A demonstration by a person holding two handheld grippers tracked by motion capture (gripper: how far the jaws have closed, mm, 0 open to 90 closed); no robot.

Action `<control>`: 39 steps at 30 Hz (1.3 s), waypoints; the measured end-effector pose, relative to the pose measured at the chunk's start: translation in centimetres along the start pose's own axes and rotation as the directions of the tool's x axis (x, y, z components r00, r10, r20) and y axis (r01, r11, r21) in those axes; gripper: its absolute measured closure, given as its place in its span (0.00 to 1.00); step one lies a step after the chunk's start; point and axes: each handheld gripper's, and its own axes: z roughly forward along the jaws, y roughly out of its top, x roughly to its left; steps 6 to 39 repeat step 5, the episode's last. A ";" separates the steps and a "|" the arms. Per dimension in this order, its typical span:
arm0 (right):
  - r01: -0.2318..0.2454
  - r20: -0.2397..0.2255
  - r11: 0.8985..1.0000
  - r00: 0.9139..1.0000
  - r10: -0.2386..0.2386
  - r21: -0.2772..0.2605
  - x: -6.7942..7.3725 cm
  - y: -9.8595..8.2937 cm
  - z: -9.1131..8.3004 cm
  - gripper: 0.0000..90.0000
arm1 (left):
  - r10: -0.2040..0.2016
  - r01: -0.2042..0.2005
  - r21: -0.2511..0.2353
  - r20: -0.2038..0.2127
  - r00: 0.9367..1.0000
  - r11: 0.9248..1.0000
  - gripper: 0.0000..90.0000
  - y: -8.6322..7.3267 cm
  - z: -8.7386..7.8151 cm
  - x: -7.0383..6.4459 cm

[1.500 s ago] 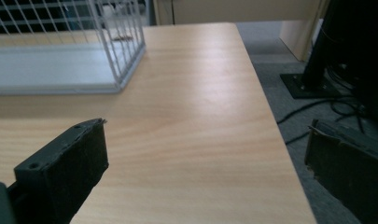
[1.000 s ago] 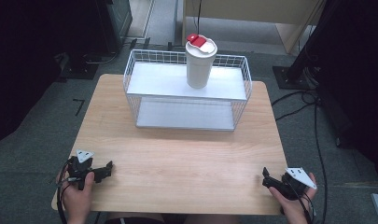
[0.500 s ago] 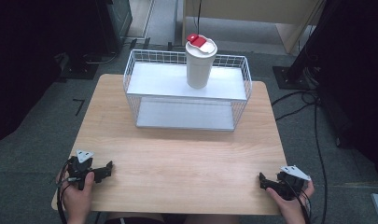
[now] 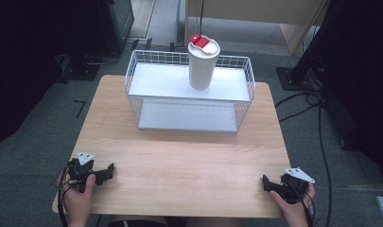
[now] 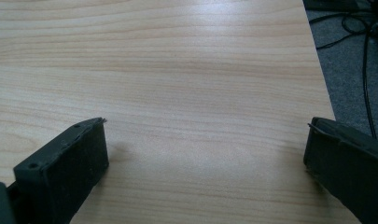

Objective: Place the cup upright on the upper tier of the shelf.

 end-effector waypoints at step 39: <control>0.000 0.000 1.000 1.000 0.000 0.000 0.0 0.0 0.0 0.00 | 0.000 0.000 0.000 0.000 1.000 1.000 0.00 0.0 0.0 0.0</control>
